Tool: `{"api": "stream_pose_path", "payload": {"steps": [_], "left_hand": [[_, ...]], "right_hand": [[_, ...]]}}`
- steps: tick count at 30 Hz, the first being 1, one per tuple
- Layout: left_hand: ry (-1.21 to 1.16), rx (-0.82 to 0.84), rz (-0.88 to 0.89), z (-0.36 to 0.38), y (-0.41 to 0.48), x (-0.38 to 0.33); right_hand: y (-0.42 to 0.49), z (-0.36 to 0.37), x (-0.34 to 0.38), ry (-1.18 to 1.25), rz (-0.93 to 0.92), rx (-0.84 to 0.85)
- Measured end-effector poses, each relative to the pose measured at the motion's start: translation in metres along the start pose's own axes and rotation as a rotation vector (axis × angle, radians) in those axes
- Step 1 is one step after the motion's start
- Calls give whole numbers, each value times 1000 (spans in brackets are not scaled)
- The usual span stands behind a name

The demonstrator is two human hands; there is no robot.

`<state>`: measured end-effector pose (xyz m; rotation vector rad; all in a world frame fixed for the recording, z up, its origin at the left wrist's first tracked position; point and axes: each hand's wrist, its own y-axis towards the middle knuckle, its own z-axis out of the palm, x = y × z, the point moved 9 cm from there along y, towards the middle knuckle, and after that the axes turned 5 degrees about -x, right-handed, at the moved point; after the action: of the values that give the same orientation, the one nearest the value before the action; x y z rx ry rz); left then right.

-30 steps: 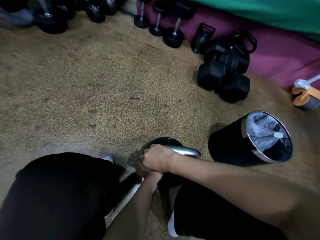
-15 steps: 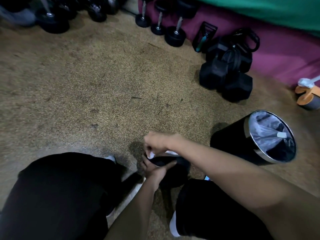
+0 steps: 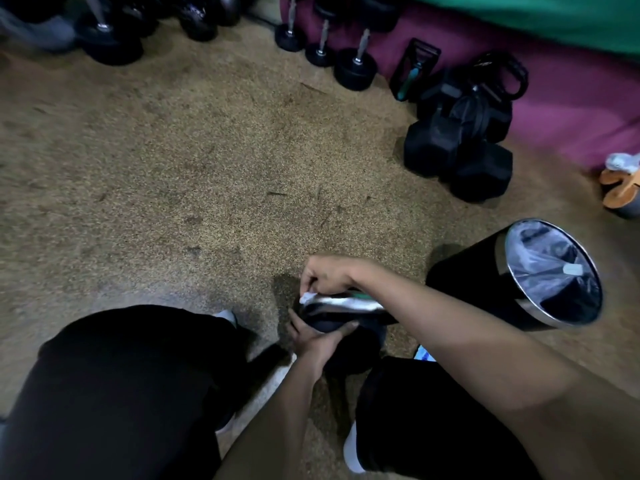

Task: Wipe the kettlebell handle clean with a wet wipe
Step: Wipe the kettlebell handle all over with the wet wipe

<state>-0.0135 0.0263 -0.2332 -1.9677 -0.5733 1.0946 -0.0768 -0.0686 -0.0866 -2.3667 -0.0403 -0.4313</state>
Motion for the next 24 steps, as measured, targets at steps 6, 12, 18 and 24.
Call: {"api": "stream_pose_path", "payload": {"steps": [6, 12, 18, 24], "left_hand": [[-56, 51, 63, 4, -6, -5], [-65, 36, 65, 3, -5, -6], [-47, 39, 56, 3, -6, -6], [4, 6, 83, 0, -5, -7]], "right_hand": [[2, -6, -6, 54, -1, -4], [-1, 7, -31, 226, 142, -46], [-7, -4, -31, 282, 143, -48], [-11, 7, -41, 406, 256, -86]]}}
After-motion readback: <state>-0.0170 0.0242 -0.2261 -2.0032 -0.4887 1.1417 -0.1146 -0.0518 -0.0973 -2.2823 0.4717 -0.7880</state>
